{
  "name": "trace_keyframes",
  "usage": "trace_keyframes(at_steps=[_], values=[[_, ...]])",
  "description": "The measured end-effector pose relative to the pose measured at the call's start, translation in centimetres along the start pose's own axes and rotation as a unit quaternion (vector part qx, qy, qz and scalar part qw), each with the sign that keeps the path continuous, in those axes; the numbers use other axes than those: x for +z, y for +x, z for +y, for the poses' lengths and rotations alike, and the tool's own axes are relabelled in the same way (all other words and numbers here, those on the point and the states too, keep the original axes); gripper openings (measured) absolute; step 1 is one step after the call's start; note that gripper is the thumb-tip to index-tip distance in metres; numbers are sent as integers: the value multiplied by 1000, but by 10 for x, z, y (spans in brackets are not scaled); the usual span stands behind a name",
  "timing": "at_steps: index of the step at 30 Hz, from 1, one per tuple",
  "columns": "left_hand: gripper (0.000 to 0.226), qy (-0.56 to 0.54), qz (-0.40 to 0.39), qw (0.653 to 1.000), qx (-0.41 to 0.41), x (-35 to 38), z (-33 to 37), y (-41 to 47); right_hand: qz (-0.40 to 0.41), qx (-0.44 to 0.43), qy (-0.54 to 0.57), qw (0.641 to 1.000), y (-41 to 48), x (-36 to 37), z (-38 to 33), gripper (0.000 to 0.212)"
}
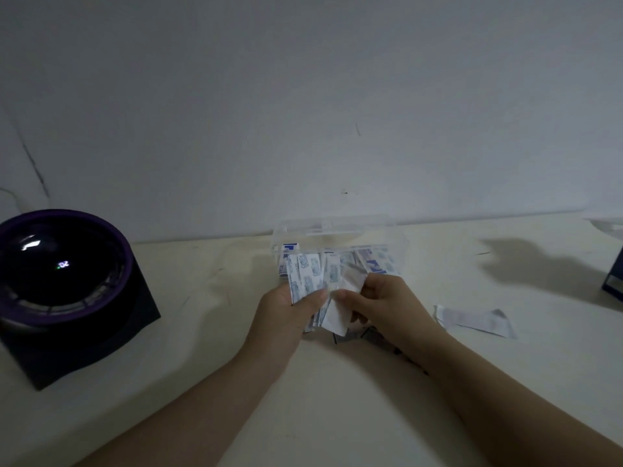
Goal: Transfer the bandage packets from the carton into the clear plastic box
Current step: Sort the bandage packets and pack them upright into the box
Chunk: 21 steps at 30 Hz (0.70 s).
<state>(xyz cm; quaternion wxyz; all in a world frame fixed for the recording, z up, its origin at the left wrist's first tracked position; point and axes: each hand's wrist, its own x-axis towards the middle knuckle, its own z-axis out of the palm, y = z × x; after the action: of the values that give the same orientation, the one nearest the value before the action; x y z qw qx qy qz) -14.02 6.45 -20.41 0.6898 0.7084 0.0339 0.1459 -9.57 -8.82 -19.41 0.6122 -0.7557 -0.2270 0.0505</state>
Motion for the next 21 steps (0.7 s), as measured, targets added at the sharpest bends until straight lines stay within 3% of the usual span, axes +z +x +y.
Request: trace_keyframes(at_steps=[7, 13, 17, 21], values=[[25, 29, 22, 999, -5, 6, 5, -4, 15, 9, 51, 999, 0, -2, 0, 9], [15, -31, 54, 998, -21, 7, 5, -6, -1, 4, 57, 998, -2, 2, -1, 10], [19, -33, 72, 997, -14, 7, 7, -8, 9, -3, 35, 999, -2, 4, -2, 12], [40, -34, 80, 996, -3, 10, 8, -8, 45, -11, 13, 999, -3, 5, -6, 20]])
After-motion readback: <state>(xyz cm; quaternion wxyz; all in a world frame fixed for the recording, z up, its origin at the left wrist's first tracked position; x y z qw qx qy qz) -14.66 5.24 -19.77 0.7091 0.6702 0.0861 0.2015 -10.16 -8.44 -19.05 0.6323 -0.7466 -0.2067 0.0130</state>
